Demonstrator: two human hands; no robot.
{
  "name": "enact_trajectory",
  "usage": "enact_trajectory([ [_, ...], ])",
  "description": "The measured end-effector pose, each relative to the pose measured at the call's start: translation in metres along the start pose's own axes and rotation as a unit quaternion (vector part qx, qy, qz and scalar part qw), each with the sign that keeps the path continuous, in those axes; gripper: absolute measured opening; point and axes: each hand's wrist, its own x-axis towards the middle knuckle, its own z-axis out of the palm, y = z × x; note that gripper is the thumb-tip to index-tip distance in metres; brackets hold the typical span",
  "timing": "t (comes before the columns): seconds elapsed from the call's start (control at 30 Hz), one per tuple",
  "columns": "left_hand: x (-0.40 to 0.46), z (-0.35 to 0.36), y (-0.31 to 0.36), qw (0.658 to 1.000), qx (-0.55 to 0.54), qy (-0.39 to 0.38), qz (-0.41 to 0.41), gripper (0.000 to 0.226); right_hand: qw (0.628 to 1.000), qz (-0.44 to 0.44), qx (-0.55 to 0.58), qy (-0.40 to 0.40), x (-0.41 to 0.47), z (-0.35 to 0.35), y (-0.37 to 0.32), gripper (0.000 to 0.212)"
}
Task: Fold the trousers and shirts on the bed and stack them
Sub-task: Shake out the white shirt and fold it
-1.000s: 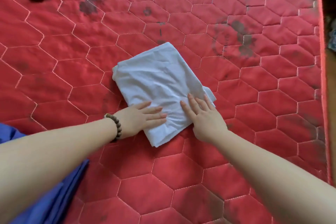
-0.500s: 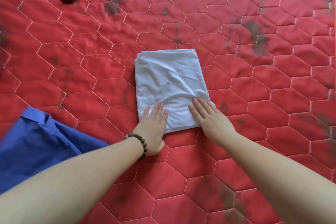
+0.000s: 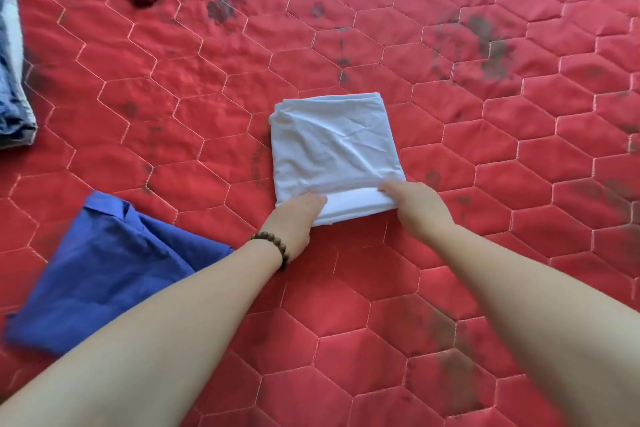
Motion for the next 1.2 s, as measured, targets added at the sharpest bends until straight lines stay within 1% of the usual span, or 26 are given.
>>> enact_trajectory([
  [0.03,-0.013,-0.006,0.002,0.999,-0.052,0.008,-0.008,0.068,0.999,0.021,0.021,-0.021,-0.012,-0.007,-0.002,0.044],
  [0.07,-0.026,-0.014,0.005,0.997,-0.081,0.007,-0.011,0.064,0.998,0.026,0.053,-0.026,-0.025,-0.015,-0.005,0.040],
  [0.1,-0.037,-0.022,0.007,0.994,-0.105,0.009,-0.006,0.056,0.995,0.024,0.097,-0.016,-0.037,-0.025,-0.008,0.035],
  [0.17,-0.056,-0.044,0.015,0.985,-0.173,0.008,0.001,0.033,0.982,0.040,0.184,0.012,-0.058,-0.051,-0.014,0.029],
  [0.2,-0.063,-0.058,0.019,0.979,-0.204,0.004,0.000,0.030,0.976,0.051,0.209,0.019,-0.066,-0.066,-0.017,0.025],
  [0.3,-0.072,-0.100,0.033,0.966,-0.257,-0.038,-0.001,0.016,0.972,0.053,0.227,0.017,-0.075,-0.112,-0.020,0.005],
  [0.33,-0.072,-0.113,0.035,0.958,-0.280,-0.058,-0.008,0.016,0.972,0.049,0.230,0.015,-0.075,-0.127,-0.023,0.007],
  [0.37,-0.071,-0.124,0.036,0.945,-0.315,-0.083,-0.019,0.021,0.971,0.045,0.233,0.012,-0.072,-0.141,-0.026,0.010],
  [0.43,-0.064,-0.140,0.031,0.904,-0.399,-0.142,-0.055,0.027,0.967,0.051,0.250,0.000,-0.061,-0.163,-0.030,0.010],
  [0.53,-0.049,-0.139,0.015,0.843,-0.490,-0.202,-0.096,0.021,0.959,0.074,0.266,-0.065,-0.031,-0.170,-0.032,0.010],
  [0.57,-0.043,-0.134,0.009,0.829,-0.507,-0.213,-0.107,0.023,0.959,0.083,0.260,-0.082,-0.018,-0.167,-0.032,0.011],
  [0.63,-0.037,-0.120,-0.003,0.814,-0.528,-0.196,-0.142,0.026,0.960,0.097,0.247,-0.094,0.001,-0.152,-0.034,0.018],
  [0.67,-0.031,-0.110,-0.008,0.818,-0.525,-0.169,-0.163,0.025,0.958,0.116,0.249,-0.082,0.012,-0.138,-0.032,0.025],
  [0.7,-0.022,-0.099,-0.014,0.833,-0.505,-0.136,-0.179,0.022,0.954,0.136,0.258,-0.068,0.022,-0.122,-0.028,0.031],
  [0.73,-0.014,-0.087,-0.020,0.865,-0.453,-0.105,-0.188,0.018,0.948,0.152,0.270,-0.068,0.029,-0.104,-0.025,0.038],
  [0.77,-0.006,-0.075,-0.026,0.904,-0.373,-0.082,-0.192,0.017,0.940,0.165,0.288,-0.080,0.034,-0.085,-0.021,0.046],
  [0.8,0.002,-0.063,-0.032,0.937,-0.283,-0.062,-0.193,0.022,0.929,0.177,0.309,-0.096,0.038,-0.066,-0.017,0.053],
  [0.83,0.007,-0.054,-0.035,0.957,-0.215,-0.041,-0.189,0.029,0.922,0.188,0.323,-0.106,0.039,-0.052,-0.012,0.055],
  [0.9,0.017,-0.040,-0.039,0.972,-0.169,-0.020,-0.163,0.042,0.921,0.213,0.315,-0.090,0.043,-0.027,-0.003,0.053],
  [0.97,0.025,-0.030,-0.039,0.978,-0.147,-0.022,-0.147,0.054,0.923,0.243,0.293,-0.054,0.046,-0.011,0.004,0.047],
  [1.0,0.029,-0.027,-0.039,0.979,-0.133,-0.031,-0.149,0.056,0.920,0.250,0.300,-0.040,0.048,-0.007,0.005,0.043],
  [1.03,0.031,-0.025,-0.039,0.980,-0.119,-0.038,-0.152,0.054,0.916,0.250,0.312,-0.030,0.049,-0.005,0.006,0.037],
  [1.1,0.034,-0.026,-0.039,0.983,-0.103,-0.042,-0.147,0.042,0.921,0.230,0.313,-0.005,0.055,-0.008,0.008,0.027],
  [1.13,0.034,-0.027,-0.040,0.984,-0.105,-0.037,-0.137,0.039,0.925,0.216,0.311,0.012,0.059,-0.009,0.007,0.025],
  [1.2,0.031,-0.028,-0.043,0.987,-0.113,-0.014,-0.115,0.041,0.932,0.196,0.301,0.049,0.064,-0.010,0.006,0.026],
])
